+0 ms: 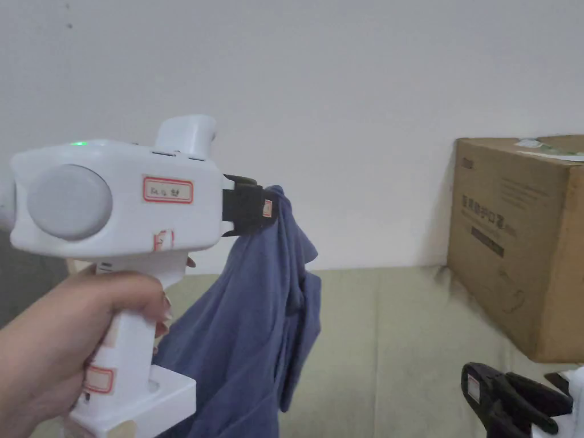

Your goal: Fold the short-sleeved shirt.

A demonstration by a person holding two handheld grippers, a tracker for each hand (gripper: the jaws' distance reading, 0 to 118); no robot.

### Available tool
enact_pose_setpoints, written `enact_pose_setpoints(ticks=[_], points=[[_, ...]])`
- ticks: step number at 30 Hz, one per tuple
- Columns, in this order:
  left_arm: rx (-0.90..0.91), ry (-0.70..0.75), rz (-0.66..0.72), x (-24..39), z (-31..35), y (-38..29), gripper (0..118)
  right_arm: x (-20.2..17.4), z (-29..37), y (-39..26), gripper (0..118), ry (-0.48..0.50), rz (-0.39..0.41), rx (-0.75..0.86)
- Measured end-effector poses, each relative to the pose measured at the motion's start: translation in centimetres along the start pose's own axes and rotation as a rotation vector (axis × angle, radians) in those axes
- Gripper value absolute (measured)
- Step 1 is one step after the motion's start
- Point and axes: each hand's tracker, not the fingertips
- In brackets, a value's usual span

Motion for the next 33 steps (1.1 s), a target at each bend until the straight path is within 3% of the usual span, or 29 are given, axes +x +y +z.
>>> enact_pose_setpoints(ticks=[3, 8, 11, 14, 15, 17, 18, 24, 29, 30, 32, 33], points=[[-0.095, -0.064, 0.065, 2.0, -7.0, -4.1, 0, 2.8, 0.3, -0.5, 0, -0.069, -0.027, -0.011], [-0.420, -0.067, 0.179, 3.7, -19.9, -16.7, 0, 6.7, 0.1, -2.9, 0, -0.128, -0.092, -0.067], [-0.639, 0.032, 0.237, 3.8, -25.4, -23.9, 0, 8.2, -0.8, -4.9, 0, -0.157, -0.079, -0.154], [-0.744, 0.116, 0.168, 3.8, -27.7, -28.7, 9, 9.3, -1.7, -6.6, 0, -0.175, -0.083, -0.243], [-0.756, 0.135, 0.149, 4.0, -27.8, -29.4, 31, 9.6, -1.9, -7.1, 0, -0.171, -0.097, -0.255], [-0.751, 0.141, 0.158, 3.6, -27.5, -29.8, 97, 10.0, -2.1, -7.7, 0, -0.167, -0.117, -0.266], [-0.743, 0.147, 0.166, 3.3, -27.1, -29.6, 118, 10.2, -2.2, -8.0, 0, -0.171, -0.123, -0.272], [-0.498, 0.108, 0.176, 0.6, -18.6, -22.9, 115, 10.1, -2.2, -7.3, 0, -0.174, -0.167, -0.254], [-0.180, 0.246, 0.152, -0.3, -6.6, -20.0, 110, 8.9, -1.4, -5.7, 0, -0.156, -0.124, -0.160], [-0.095, 0.301, 0.122, -0.2, -4.4, -20.3, 91, 8.5, -1.2, -5.6, 0, -0.158, -0.104, -0.127], [0.046, 0.423, 0.034, 0.5, -0.7, -20.9, 27, 7.7, -0.5, -5.5, 0, -0.179, -0.084, -0.044], [0.078, 0.489, -0.010, 0.8, 0.7, -21.5, 2, 7.3, 0.0, -5.5, 0, -0.189, -0.080, 0.006]])
